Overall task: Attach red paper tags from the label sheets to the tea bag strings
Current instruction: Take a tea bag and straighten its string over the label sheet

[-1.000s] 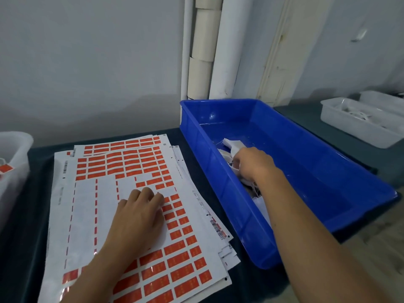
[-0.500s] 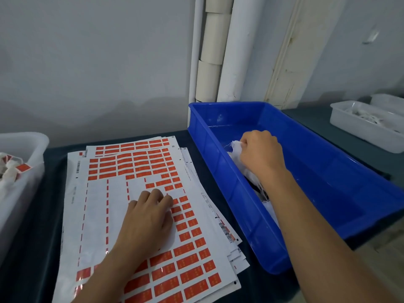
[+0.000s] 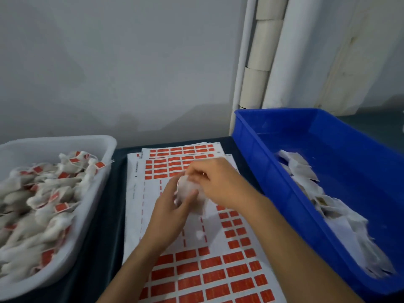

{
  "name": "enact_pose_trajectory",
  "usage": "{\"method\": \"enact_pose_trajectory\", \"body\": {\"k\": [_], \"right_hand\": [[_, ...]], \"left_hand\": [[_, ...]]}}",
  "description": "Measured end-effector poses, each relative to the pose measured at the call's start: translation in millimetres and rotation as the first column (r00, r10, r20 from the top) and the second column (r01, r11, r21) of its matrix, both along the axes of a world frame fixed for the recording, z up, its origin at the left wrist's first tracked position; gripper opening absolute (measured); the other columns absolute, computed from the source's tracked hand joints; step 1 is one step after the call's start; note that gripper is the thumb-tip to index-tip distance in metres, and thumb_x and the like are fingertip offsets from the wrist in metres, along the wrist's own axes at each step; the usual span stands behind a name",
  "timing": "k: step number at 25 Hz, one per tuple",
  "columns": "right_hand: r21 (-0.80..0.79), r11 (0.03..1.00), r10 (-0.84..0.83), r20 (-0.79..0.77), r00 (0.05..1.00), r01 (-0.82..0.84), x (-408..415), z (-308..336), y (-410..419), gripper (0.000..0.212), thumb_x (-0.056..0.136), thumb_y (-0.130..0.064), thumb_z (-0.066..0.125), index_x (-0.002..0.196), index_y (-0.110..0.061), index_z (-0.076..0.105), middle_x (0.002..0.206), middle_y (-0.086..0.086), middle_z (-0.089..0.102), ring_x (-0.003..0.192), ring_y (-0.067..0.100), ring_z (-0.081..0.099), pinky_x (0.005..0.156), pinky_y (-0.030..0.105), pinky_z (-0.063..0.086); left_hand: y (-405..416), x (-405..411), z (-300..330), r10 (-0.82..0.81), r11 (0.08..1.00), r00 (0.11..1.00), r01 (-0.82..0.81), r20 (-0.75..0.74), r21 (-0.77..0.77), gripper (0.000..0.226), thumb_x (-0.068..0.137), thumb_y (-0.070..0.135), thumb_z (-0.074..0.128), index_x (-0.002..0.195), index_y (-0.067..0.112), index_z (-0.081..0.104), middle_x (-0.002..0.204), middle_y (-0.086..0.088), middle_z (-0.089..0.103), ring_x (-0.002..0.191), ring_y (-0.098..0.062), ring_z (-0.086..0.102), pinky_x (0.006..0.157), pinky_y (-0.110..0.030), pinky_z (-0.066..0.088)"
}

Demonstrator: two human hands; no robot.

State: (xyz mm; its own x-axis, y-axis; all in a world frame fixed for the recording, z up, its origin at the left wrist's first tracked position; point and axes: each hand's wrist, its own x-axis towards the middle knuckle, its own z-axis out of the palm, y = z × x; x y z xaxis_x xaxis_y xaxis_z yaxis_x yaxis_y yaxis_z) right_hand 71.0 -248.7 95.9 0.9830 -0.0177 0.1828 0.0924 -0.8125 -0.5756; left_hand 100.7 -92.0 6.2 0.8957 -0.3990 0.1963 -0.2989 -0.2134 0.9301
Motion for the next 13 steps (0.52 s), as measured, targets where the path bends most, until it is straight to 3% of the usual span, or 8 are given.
{"method": "enact_pose_trajectory", "body": {"k": [2, 3, 5, 8, 11, 13], "right_hand": [[0.166, 0.986, -0.017, -0.024, 1.000, 0.021, 11, -30, 16, 0.010, 0.103, -0.028, 0.062, 0.105, -0.035, 0.069, 0.101, -0.018, 0.067, 0.093, 0.001, 0.064, 0.087, 0.021, 0.052], [0.226, 0.972, -0.059, -0.015, 0.998, 0.061, 16, -44, 25, 0.009, 0.102, -0.031, 0.063, 0.107, -0.036, 0.069, 0.104, -0.020, 0.067, 0.094, 0.000, 0.063, 0.088, 0.021, 0.053], [0.251, 0.956, -0.165, 0.030, 0.986, 0.153, 24, -68, 38, 0.015, 0.101, -0.037, 0.064, 0.115, -0.039, 0.066, 0.118, -0.021, 0.065, 0.101, -0.001, 0.060, 0.096, 0.022, 0.052], [0.089, 0.986, -0.155, 0.196, 0.968, 0.139, 32, -84, 51, 0.033, 0.097, -0.044, 0.065, 0.131, -0.041, 0.062, 0.139, -0.018, 0.057, 0.125, 0.002, 0.048, 0.107, 0.023, 0.038], [-0.003, 1.000, 0.009, 0.248, 0.969, -0.009, 39, -80, 49, 0.024, 0.097, -0.043, 0.067, 0.120, -0.039, 0.070, 0.128, -0.019, 0.064, 0.118, 0.000, 0.049, 0.105, 0.023, 0.038], [0.024, 0.998, 0.046, 0.243, 0.969, -0.054, 43, -76, 46, 0.011, 0.096, -0.037, 0.069, 0.106, -0.036, 0.073, 0.113, -0.023, 0.066, 0.107, -0.001, 0.055, 0.097, 0.018, 0.043]], "left_hand": [[12, 5, -8, 0.070, 0.997, 0.997, -0.071, -0.040, -0.009, 0.042, 0.095, 0.068, 0.055, 0.107, 0.030, 0.071, 0.094, 0.013, 0.078, 0.082, -0.013, 0.076, 0.068, -0.025, 0.061], [16, 7, -12, 0.113, 0.993, 0.991, -0.114, -0.067, -0.007, 0.037, 0.098, 0.060, 0.057, 0.099, 0.026, 0.072, 0.084, 0.008, 0.078, 0.075, -0.015, 0.076, 0.064, -0.029, 0.063], [20, 11, -18, 0.167, 0.985, 0.983, -0.169, -0.080, -0.030, 0.029, 0.104, 0.045, 0.056, 0.095, 0.023, 0.072, 0.079, 0.007, 0.077, 0.070, -0.014, 0.077, 0.059, -0.027, 0.062], [20, 17, -25, 0.147, 0.988, 0.988, -0.149, -0.044, -0.045, 0.024, 0.108, 0.030, 0.054, 0.092, 0.024, 0.071, 0.079, 0.007, 0.077, 0.072, -0.013, 0.077, 0.060, -0.027, 0.063], [19, 18, -30, 0.126, 0.991, 0.990, -0.128, -0.058, -0.024, 0.018, 0.104, 0.019, 0.056, 0.096, 0.026, 0.071, 0.081, 0.009, 0.078, 0.075, -0.013, 0.077, 0.063, -0.027, 0.063], [19, 19, -31, 0.136, 0.990, 0.989, -0.138, -0.053, -0.029, 0.018, 0.105, 0.022, 0.056, 0.097, 0.026, 0.071, 0.081, 0.009, 0.078, 0.075, -0.012, 0.077, 0.063, -0.024, 0.062]]}}
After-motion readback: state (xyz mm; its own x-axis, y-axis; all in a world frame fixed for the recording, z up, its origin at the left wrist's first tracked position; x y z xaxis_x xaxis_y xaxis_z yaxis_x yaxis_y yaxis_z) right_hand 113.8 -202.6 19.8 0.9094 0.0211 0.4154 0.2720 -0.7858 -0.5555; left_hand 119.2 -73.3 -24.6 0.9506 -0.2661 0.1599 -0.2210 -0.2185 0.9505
